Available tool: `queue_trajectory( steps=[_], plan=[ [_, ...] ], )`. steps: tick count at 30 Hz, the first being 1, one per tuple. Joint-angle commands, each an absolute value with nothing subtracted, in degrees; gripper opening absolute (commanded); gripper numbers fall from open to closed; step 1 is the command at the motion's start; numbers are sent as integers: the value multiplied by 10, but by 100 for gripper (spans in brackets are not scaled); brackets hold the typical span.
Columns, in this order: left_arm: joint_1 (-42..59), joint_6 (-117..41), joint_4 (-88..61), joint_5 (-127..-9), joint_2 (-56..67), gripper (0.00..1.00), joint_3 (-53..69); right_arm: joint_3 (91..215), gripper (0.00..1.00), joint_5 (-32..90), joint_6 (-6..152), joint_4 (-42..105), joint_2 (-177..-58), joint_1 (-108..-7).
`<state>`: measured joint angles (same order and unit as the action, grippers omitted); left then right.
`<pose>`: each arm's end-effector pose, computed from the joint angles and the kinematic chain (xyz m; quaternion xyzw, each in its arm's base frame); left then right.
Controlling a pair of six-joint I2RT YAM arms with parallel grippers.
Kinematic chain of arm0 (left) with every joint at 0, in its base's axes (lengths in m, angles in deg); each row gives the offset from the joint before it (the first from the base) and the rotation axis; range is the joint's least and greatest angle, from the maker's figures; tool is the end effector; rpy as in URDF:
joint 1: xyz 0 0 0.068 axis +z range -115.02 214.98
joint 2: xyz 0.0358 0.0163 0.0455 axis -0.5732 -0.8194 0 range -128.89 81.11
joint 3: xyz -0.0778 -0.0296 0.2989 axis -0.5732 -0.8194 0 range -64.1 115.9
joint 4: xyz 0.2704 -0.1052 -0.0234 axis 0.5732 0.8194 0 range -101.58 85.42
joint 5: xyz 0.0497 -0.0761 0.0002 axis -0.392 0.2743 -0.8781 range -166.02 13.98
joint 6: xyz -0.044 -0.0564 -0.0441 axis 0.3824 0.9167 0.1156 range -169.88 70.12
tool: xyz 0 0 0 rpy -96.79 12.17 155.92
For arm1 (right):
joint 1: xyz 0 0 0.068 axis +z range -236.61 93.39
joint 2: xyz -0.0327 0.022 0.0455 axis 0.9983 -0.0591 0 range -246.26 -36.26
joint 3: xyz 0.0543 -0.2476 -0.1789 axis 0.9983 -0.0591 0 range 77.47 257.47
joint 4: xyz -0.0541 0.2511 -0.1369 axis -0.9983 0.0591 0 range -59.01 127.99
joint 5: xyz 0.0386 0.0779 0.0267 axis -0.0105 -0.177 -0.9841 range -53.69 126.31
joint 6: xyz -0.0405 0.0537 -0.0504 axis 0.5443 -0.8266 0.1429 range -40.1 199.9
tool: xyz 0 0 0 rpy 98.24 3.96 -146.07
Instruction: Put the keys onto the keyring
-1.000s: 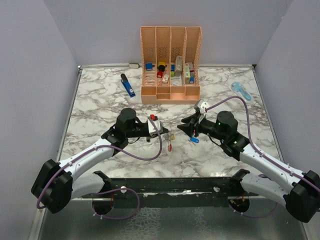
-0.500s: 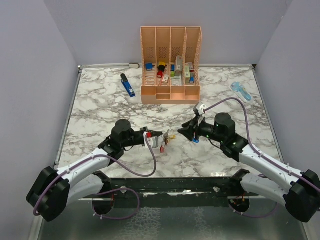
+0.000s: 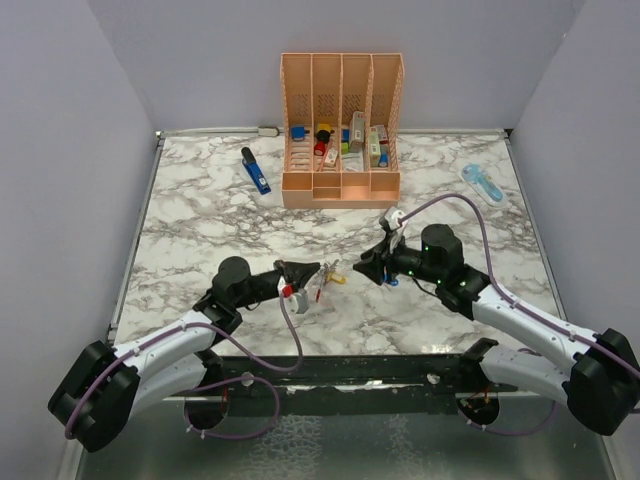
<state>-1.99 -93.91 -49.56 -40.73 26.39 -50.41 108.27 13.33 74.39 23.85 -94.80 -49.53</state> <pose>0.1558 -0.1705 0.2173 0.6077 0.3904 -0.1791 0.6680 0.1960 0.1842 0.2461 -0.3282 0.7444 0.3553 0.4603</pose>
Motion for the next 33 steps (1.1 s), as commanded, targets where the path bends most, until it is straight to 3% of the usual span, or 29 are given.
queue_trajectory(
  steps=[1,9,18,24,33],
  plan=[
    [-18,-804,-541,-397,263,0,-482,1122,37,111,752,234,-958,-483],
    [-18,-591,-570,-395,244,0,-466,1134,36,99,744,219,-960,-471],
    [-19,-467,-620,-417,221,0,-467,1140,35,80,736,226,-956,-459],
    [-19,-539,-558,-389,222,0,-456,1152,35,67,736,232,-963,-454],
    [-18,-771,-279,-313,211,0,-348,1180,37,64,776,290,-987,-443]
  ],
)
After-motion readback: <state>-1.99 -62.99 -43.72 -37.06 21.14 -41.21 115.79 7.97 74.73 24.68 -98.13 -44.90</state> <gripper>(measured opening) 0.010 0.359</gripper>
